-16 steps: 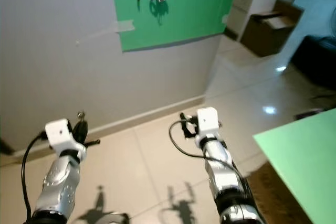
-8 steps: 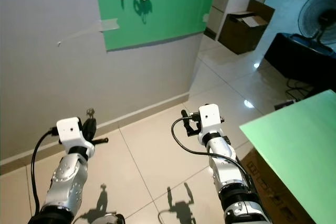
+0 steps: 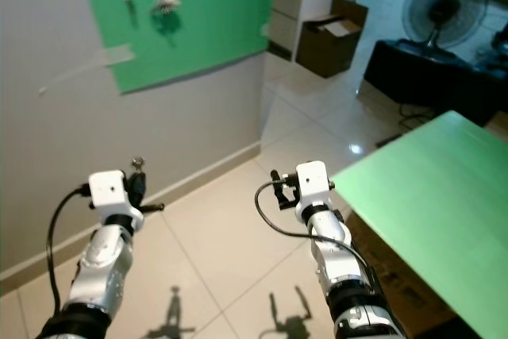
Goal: Hang keys on a hook
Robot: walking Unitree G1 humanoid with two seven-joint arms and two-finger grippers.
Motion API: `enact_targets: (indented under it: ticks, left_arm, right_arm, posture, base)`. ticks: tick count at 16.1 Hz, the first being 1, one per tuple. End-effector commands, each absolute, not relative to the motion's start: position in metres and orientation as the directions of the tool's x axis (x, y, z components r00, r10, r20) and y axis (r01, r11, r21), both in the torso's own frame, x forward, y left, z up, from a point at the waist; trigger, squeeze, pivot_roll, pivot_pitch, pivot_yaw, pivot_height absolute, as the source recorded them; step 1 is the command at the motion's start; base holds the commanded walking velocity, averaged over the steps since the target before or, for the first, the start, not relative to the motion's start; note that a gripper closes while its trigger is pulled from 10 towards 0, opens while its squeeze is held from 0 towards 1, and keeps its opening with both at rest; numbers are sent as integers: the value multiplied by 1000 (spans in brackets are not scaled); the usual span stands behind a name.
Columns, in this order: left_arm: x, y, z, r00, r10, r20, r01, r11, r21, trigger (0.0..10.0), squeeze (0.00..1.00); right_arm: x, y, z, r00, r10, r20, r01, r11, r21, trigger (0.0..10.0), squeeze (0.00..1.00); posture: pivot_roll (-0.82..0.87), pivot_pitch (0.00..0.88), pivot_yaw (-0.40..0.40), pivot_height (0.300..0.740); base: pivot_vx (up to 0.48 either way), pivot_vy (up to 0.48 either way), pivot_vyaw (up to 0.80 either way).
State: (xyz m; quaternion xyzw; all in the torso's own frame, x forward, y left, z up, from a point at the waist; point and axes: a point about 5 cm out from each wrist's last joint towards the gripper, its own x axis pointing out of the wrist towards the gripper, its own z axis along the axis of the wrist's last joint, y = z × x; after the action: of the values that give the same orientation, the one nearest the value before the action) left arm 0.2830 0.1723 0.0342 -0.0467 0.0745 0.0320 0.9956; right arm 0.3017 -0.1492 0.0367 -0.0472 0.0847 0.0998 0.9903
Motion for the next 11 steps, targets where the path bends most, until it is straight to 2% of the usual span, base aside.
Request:
enact_targets:
  ticks: [1, 4, 11]
  left_arm:
    - [286, 171, 37, 988, 48, -145, -59, 996, -73, 0, 0]
    - [286, 173, 37, 988, 53, -145, -64, 995, -73, 0, 0]
    - [287, 174, 33, 981, 80, -177, -98, 991, -93, 0, 0]
  right_arm:
    - [302, -147, 36, 966, 188, -179, -205, 976, -77, 10000, 0]
    - [301, -144, 33, 964, 190, -188, -207, 976, -72, 10000, 0]
    - [296, -145, 29, 960, 198, -196, -216, 974, -72, 10000, 0]
  posture:
    - [-96, 0, 11, 740]
    - [-90, 0, 13, 740]
    - [-97, 0, 19, 740]
  base:
    - [262, -398, 0]
    - [80, -419, 0]
    - [470, 0, 0]
